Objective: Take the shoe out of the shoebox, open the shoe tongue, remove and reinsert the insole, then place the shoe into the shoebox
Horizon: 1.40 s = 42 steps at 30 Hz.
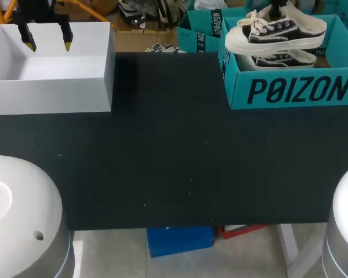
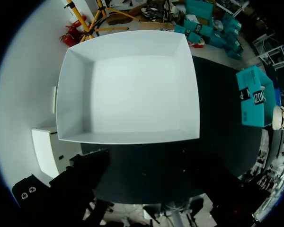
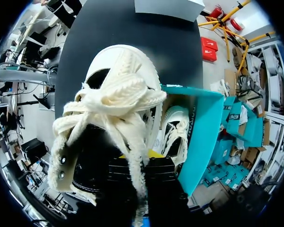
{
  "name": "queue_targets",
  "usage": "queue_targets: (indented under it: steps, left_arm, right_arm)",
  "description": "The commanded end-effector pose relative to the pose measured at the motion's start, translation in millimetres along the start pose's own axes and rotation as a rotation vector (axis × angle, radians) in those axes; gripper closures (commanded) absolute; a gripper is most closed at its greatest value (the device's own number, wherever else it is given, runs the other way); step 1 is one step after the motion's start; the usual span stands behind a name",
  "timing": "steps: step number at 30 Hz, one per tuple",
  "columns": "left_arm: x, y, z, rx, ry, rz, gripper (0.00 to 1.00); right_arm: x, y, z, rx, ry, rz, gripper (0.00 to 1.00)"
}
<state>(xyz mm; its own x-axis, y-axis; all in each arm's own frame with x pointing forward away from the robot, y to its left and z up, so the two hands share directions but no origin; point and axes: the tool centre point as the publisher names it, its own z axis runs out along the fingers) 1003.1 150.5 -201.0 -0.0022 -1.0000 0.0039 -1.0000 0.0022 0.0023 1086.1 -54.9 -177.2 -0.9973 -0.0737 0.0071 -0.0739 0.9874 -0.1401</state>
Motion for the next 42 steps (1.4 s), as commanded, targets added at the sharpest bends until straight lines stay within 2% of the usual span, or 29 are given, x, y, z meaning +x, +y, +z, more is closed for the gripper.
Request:
queue_targets:
  steps: [1,12,18,25,30,35,42]
  left_arm:
    - [0.4,1.0,-0.8,-0.001,-0.003,-0.001,0.00]
    - [0.4,1.0,-0.8,-0.001,-0.003,-0.001,0.00]
    - [0.4,1.0,-0.8,-0.001,-0.003,-0.001,0.00]
    - [0.4,1.0,-0.8,-0.001,-0.003,-0.001,0.00]
    - [0.4,1.0,-0.8,-0.001,-0.003,-0.001,0.00]
    - [0.4,1.0,-0.8,-0.001,-0.003,-0.001,0.00]
    - [0.4,1.0,-0.8,-0.001,-0.003,-0.001,0.00]
  right_arm:
    - [32.5,27.2,-20.5,0.056,-0.064,0.001,1.00]
    - [101.5,111.8,-41.4,0.070,-0.109,-0.039,1.00]
    - [117.1,167.8,-36.3,0.051,-0.109,-0.023,1.00]
    - [122.8,244.3,3.6,0.011,-0.097,0.021,1.00]
    - [126.8,285.6,35.2,-0.027,-0.079,0.048,1.00]
    - [135.0,310.4,62.4,-0.057,-0.059,0.062,1.00]
    - [145.5,326.7,88.0,-0.077,-0.049,0.059,1.00]
